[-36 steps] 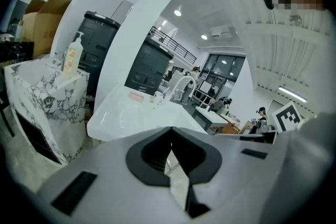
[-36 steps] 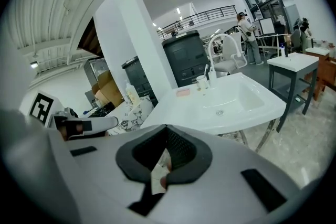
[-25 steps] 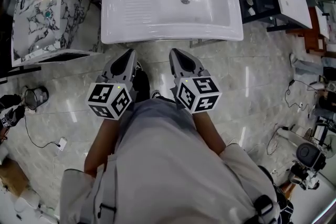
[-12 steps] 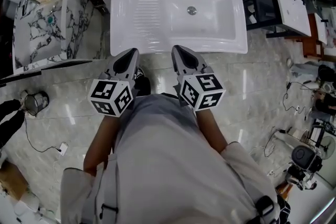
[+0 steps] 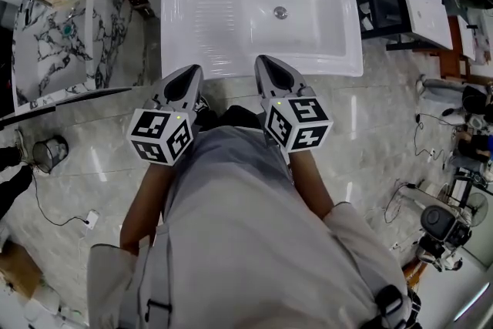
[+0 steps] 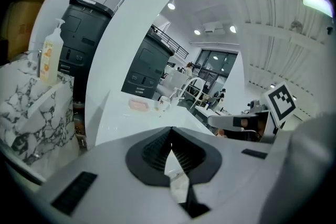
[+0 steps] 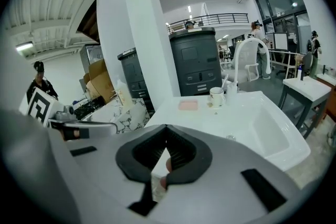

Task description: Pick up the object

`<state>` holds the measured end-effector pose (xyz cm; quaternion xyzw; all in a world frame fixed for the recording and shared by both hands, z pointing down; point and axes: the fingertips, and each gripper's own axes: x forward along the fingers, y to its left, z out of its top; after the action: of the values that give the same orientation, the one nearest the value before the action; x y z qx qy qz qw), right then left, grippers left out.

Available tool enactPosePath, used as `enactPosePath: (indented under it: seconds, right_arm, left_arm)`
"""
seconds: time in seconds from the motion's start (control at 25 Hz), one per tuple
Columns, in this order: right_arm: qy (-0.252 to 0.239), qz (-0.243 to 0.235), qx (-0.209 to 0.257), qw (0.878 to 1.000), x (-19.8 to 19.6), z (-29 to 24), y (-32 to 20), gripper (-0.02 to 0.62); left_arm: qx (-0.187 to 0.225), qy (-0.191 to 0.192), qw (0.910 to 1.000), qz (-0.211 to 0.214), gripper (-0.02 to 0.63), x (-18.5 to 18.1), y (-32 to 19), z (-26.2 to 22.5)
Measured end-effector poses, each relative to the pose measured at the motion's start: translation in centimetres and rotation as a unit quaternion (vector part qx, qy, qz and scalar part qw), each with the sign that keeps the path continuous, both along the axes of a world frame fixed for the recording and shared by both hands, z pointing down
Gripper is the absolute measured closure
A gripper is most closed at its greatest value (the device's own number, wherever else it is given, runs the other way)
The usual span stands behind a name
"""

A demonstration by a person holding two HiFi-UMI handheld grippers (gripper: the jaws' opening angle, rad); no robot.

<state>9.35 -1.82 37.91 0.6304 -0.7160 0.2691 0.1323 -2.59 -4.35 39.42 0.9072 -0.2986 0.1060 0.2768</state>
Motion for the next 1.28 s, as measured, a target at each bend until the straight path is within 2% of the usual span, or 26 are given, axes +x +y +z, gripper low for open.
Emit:
enactPosePath:
  seconds: [0.16, 0.4, 0.64, 1.08, 1.28]
  right_arm:
    - [0.013, 0.009, -0.004, 1.000, 0.9, 0.1, -0.7, 0.586]
    - [0.028, -0.014, -0.002, 1.000, 1.6, 0.1, -2.4, 0.585]
    - [0.022, -0.024, 0.014, 0.999, 3.0, -0.8, -5.5, 0.584]
    - [0.053, -0.092, 0.038, 0.994, 4.2, -1.5, -10.2, 0.584]
    - [0.064, -0.107, 0.032, 0.992, 4.7, -1.0, -11.5, 0.584]
  left_arm:
    - [-0.001, -0.005, 1.0000, -0.001, 0.603, 0.0, -0.4, 0.0]
    - [0.010, -0.020, 0.9996, -0.016, 0.603, 0.0, -1.2, -0.3]
    - [0.016, 0.004, 0.9989, -0.044, 0.603, -0.1, -3.6, -1.2]
    - [-0.001, 0.007, 0.9977, -0.068, 0.603, 1.1, -5.9, -0.9]
    - [0.011, -0.009, 0.9985, -0.052, 0.603, 2.6, -5.9, -1.2]
